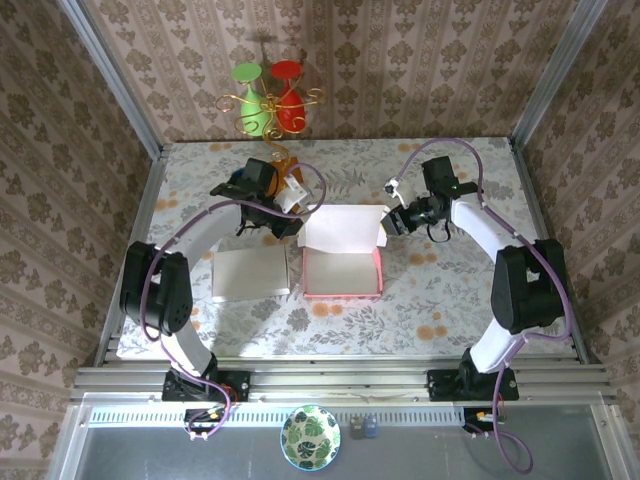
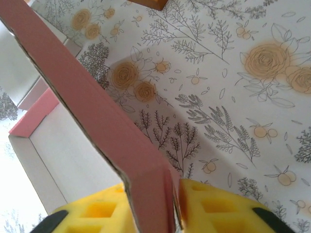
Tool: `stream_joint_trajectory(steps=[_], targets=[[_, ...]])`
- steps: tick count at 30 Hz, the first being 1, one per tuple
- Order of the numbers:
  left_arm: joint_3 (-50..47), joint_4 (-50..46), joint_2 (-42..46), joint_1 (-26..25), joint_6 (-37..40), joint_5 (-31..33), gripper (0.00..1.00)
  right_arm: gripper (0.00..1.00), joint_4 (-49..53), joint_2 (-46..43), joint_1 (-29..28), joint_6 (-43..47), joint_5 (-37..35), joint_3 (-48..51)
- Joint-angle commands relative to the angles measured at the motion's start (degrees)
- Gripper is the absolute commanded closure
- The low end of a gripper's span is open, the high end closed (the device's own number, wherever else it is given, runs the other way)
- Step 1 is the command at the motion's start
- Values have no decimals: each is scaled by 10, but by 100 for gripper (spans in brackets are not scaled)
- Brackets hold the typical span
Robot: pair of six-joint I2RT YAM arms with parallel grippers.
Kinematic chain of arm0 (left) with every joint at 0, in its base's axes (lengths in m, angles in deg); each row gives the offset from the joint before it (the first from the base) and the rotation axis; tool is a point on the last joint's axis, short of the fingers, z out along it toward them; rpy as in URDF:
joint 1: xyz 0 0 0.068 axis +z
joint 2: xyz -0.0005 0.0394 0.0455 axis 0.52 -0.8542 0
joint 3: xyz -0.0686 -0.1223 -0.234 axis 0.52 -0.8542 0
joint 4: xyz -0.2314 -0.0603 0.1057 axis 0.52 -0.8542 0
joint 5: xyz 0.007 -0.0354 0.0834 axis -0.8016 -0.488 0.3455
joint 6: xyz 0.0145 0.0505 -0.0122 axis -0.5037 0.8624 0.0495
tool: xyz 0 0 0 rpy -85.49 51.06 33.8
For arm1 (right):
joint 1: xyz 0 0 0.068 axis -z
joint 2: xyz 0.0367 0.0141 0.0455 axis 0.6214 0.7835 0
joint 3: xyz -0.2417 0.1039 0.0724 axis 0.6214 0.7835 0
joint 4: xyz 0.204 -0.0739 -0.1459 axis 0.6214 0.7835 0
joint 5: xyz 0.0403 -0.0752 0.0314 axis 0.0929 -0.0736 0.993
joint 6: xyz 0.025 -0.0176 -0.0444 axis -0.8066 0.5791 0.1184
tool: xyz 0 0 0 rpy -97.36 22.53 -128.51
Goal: Fold the paper box
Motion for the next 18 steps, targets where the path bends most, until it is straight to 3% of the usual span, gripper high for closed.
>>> stream_joint_trajectory(steps=[1,9,13,18], targets=[[15,-2,-6,-1,-10,-1,100,79,0,10,-1,-2,17,-15],[23,5,-14,-6,-30,5,100,100,2,12,-7,-12,-11,-25],[33,17,-20,-11,-71,30,100,100,-4,6,-18,-33,-51,-28],[46,51,-30,-43,-202,102,100,100,-60,-28,-27,-92,-132,-13]])
